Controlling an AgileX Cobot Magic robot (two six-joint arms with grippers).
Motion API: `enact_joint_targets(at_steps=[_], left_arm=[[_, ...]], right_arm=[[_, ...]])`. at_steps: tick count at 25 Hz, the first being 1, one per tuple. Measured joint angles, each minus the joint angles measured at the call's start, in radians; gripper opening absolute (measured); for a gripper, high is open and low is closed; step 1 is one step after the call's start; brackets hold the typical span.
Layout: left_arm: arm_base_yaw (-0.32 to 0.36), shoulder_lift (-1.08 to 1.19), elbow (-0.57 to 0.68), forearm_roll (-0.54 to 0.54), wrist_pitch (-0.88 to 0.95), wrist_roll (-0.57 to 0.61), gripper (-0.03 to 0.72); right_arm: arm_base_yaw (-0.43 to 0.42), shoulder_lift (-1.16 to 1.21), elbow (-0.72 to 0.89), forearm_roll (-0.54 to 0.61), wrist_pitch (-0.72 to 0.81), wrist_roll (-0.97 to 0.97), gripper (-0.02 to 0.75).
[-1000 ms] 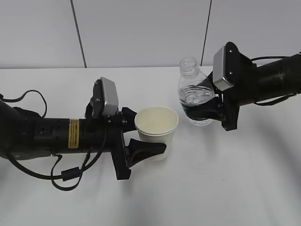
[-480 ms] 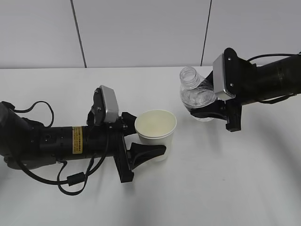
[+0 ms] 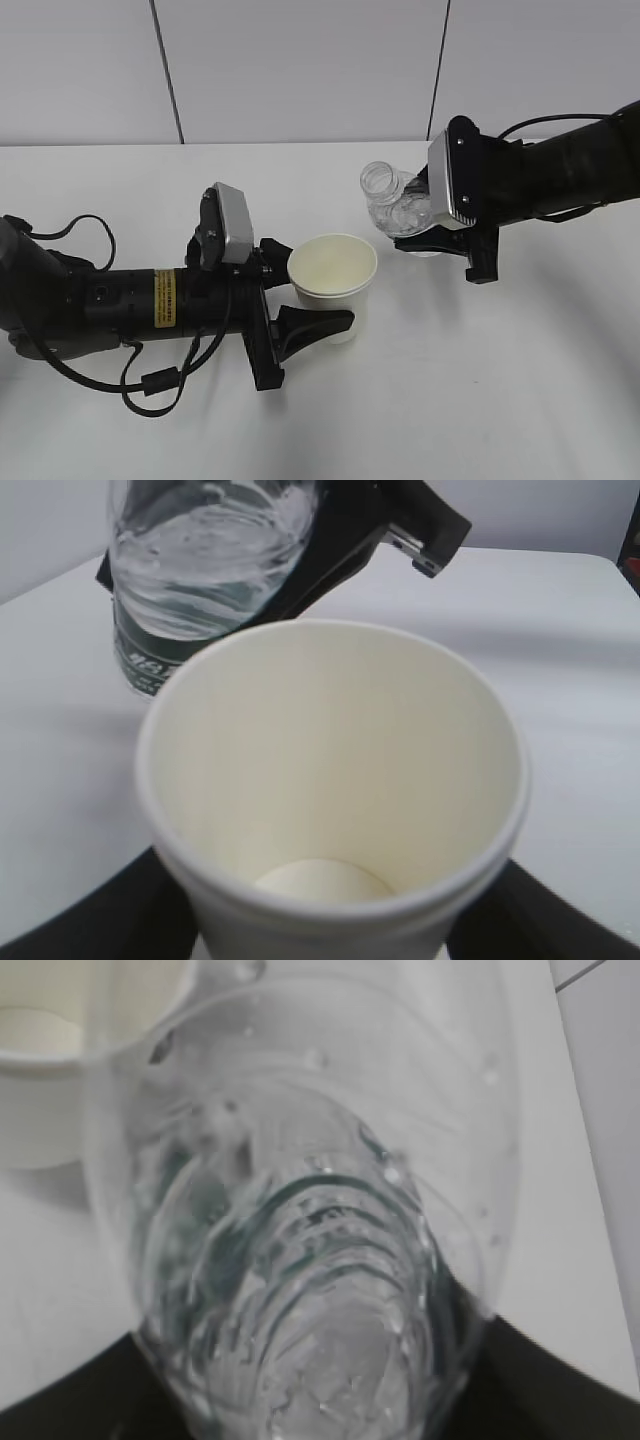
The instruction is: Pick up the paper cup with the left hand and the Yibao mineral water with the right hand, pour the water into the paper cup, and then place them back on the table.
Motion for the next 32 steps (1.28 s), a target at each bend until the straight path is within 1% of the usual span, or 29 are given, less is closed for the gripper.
enact_joint_targets(at_steps=[4, 8, 12, 18, 22, 28, 32], left_arm=[[0.0, 0.0, 0.0, 0.033, -0.001, 0.001, 0.429], [0.0, 0.0, 0.0, 0.041, -0.007, 0.002, 0.429], [0.0, 0.0, 0.0, 0.043, -0.007, 0.002, 0.429], [-0.001, 0.0, -0.042, 0.078, -0.007, 0.002, 0.429], [-0.014, 0.0, -0.052, 0.083, 0.007, 0.002, 0.429], [-0.034, 0.0, -0.052, 0.086, 0.013, 0.002, 0.429], [-0.034, 0.0, -0.052, 0.079, 0.016, 0.002, 0.429]], right_arm=[[0.011, 0.0, 0.0, 0.0, -0.056, -0.02, 0.435], [0.011, 0.0, 0.0, 0.002, -0.066, -0.074, 0.434], [0.011, 0.0, 0.0, 0.002, -0.066, -0.087, 0.434], [0.029, 0.0, 0.0, 0.003, -0.093, -0.12, 0.434], [0.057, 0.0, 0.0, 0.008, -0.118, -0.135, 0.434], [0.06, 0.0, 0.0, 0.014, -0.147, -0.195, 0.433], [0.06, 0.0, 0.0, 0.014, -0.149, -0.218, 0.433]])
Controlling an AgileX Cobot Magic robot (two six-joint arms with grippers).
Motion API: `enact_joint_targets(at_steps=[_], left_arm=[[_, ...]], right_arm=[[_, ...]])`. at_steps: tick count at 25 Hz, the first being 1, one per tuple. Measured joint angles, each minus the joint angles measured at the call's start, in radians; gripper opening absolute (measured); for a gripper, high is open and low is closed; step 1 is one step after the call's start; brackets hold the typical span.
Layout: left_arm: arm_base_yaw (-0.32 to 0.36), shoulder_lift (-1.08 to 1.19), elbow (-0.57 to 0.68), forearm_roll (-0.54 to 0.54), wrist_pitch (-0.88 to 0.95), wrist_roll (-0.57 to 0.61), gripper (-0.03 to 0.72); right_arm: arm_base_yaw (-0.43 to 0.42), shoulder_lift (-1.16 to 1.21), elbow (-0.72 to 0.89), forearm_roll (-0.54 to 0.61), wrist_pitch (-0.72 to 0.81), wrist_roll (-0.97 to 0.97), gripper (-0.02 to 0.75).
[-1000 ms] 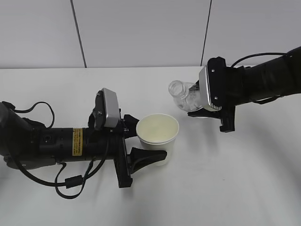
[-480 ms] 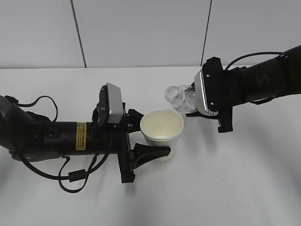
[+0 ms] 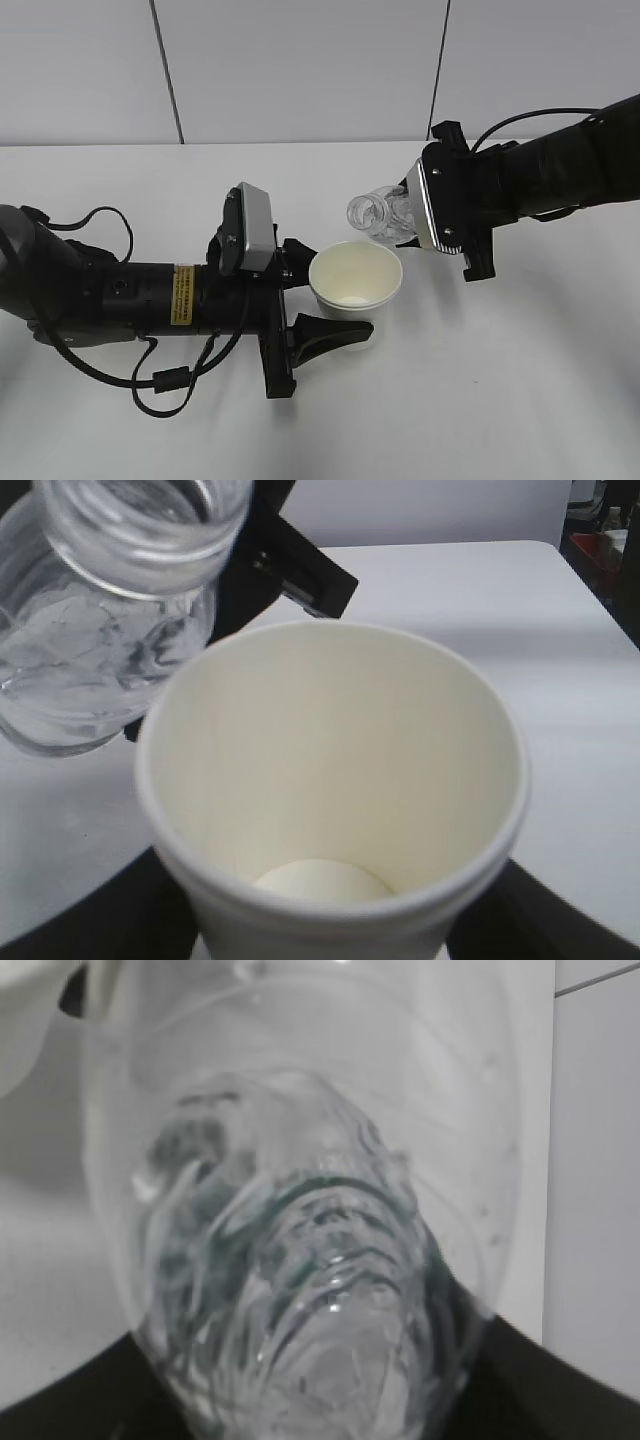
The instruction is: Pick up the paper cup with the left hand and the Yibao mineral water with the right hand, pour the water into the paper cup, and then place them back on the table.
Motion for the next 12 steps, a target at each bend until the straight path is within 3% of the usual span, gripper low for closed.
enact_joint_targets(at_steps=[12], left_arm=[[0.0, 0.022, 0.0, -0.049, -0.005, 0.001, 0.429]], right_arm=[[0.0, 0.0, 0.0, 0.013, -0.005, -0.112, 0.433]])
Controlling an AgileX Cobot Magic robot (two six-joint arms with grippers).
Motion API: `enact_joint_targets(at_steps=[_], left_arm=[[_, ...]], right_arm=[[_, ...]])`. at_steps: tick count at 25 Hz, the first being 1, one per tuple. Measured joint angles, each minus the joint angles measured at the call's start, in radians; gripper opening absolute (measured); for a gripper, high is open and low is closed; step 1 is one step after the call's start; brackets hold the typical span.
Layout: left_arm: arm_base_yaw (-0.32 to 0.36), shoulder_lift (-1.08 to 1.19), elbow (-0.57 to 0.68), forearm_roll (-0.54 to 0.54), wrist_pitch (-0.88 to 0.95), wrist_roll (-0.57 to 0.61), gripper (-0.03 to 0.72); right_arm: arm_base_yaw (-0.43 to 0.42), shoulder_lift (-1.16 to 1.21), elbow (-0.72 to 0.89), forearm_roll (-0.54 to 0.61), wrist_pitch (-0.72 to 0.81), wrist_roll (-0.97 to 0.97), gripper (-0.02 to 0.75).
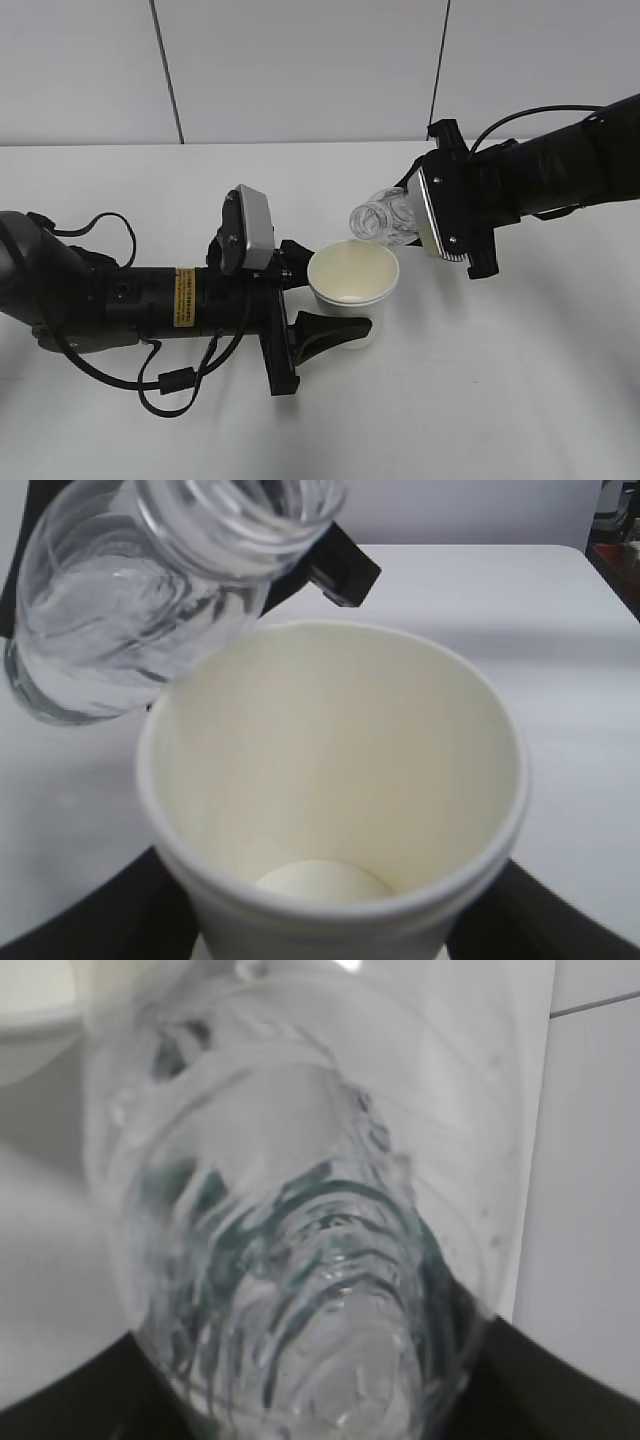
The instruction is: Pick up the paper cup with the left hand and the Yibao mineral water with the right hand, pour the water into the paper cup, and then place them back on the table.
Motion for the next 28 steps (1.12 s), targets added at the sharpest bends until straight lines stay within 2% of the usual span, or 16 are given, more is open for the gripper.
enact_joint_targets(at_steps=[13, 22, 28], left_arm=[[0.0, 0.003, 0.0, 0.015, -0.009, 0.0, 0.429], [0.0, 0.003, 0.0, 0.031, -0.018, 0.0, 0.429], [0.0, 0.003, 0.0, 0.028, -0.018, 0.0, 0.429]], right_arm=[[0.0, -0.001, 0.0, 0.004, -0.031, -0.086, 0.433], [0.0, -0.001, 0.0, 0.169, -0.044, -0.099, 0.433], [0.0, -0.001, 0.0, 0.185, -0.016, -0.099, 0.432]])
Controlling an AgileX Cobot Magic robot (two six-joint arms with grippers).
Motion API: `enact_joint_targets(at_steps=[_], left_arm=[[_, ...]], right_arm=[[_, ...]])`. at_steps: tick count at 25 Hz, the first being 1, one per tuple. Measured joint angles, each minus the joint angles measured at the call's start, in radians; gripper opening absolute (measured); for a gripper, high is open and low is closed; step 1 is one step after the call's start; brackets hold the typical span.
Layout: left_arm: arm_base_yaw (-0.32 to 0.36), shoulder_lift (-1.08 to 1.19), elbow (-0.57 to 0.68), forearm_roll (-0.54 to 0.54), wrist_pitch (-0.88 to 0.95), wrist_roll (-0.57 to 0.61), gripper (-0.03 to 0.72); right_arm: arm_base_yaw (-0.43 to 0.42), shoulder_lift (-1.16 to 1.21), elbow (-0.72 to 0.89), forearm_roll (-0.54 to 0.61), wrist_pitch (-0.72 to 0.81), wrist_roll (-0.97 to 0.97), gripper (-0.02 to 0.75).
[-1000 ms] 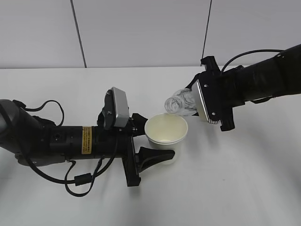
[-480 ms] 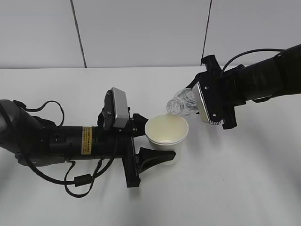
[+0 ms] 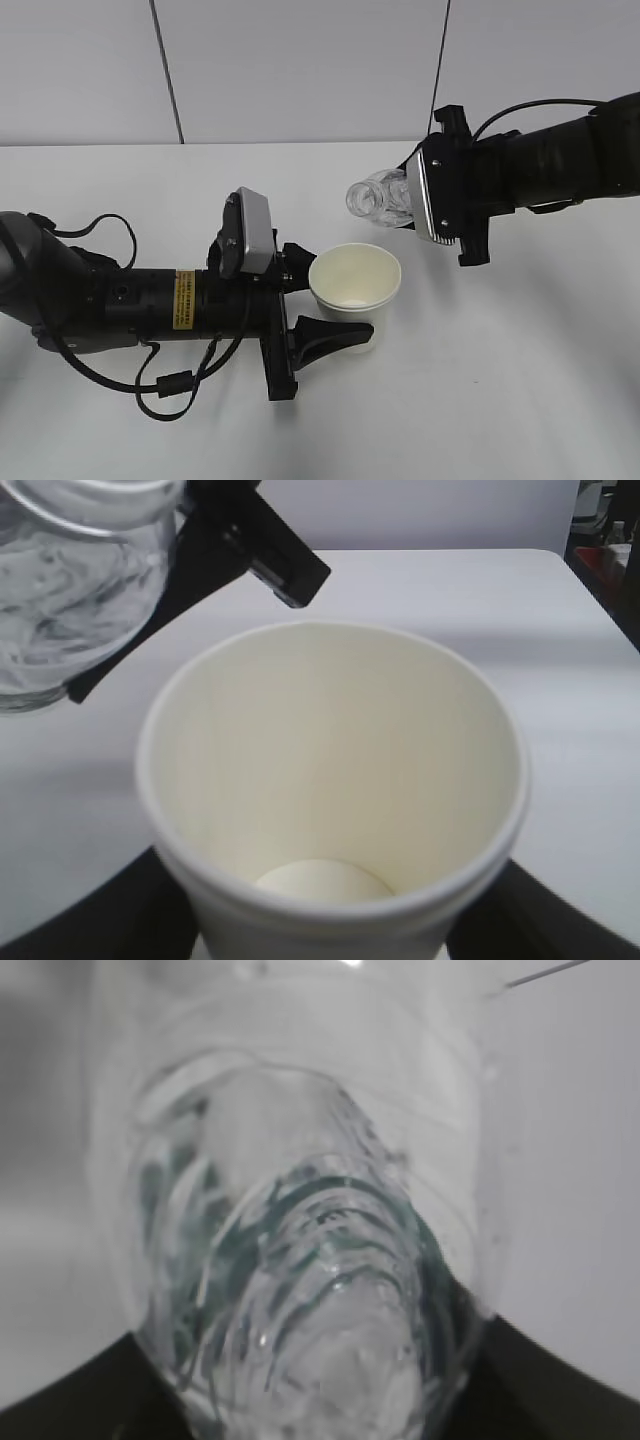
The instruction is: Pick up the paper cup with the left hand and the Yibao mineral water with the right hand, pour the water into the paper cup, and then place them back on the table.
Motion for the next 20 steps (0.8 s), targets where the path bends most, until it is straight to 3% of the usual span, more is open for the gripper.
enact_joint_targets(at_steps=[12, 20], left_arm=[[0.0, 0.0, 0.0, -0.024, 0.0, 0.0, 0.429], [0.0, 0.0, 0.0, -0.024, 0.0, 0.0, 0.429]], right_arm=[[0.0, 0.0, 0.0, 0.002, 0.023, 0.0, 0.432], [0.0, 0.0, 0.0, 0.16, 0.023, -0.002, 0.431]])
